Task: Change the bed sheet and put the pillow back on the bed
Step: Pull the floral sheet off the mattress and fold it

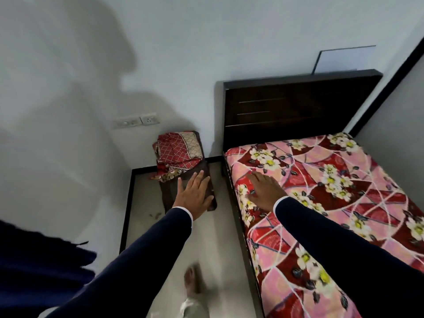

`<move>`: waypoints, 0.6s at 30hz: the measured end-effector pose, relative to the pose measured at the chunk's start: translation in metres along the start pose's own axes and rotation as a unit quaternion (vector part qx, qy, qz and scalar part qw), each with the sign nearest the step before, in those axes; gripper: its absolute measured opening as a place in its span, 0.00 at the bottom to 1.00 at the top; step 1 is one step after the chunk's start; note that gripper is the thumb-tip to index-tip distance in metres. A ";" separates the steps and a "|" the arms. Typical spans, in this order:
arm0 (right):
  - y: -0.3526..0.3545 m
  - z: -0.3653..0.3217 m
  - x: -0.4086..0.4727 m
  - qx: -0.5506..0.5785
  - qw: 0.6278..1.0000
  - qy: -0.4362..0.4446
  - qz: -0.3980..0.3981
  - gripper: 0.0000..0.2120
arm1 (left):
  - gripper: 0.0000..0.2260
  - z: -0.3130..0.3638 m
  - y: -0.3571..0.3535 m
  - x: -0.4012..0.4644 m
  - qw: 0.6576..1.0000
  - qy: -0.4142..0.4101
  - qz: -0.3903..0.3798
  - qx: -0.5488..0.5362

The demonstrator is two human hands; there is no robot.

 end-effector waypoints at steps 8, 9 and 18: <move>-0.017 0.031 0.149 0.005 0.998 -0.059 -0.036 0.31 | 0.29 -0.042 -0.005 0.160 0.997 -0.063 -0.025 -0.029; -0.015 0.034 0.160 0.008 0.997 -0.068 -0.035 0.31 | 0.29 -0.045 -0.005 0.175 0.996 -0.075 -0.029 -0.030; -0.045 0.106 0.247 0.039 0.988 -0.115 -0.099 0.32 | 0.26 -0.026 -0.047 0.319 0.983 -0.133 -0.123 -0.032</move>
Point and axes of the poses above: each hand's wrist, its own x-axis towards the middle knuckle, its own y-axis out of the back of the hand, z = x × y, the point moved 9 cm from there along x, towards the middle knuckle, and after that the axes turned 7 degrees about y, right-handed, at the moved point
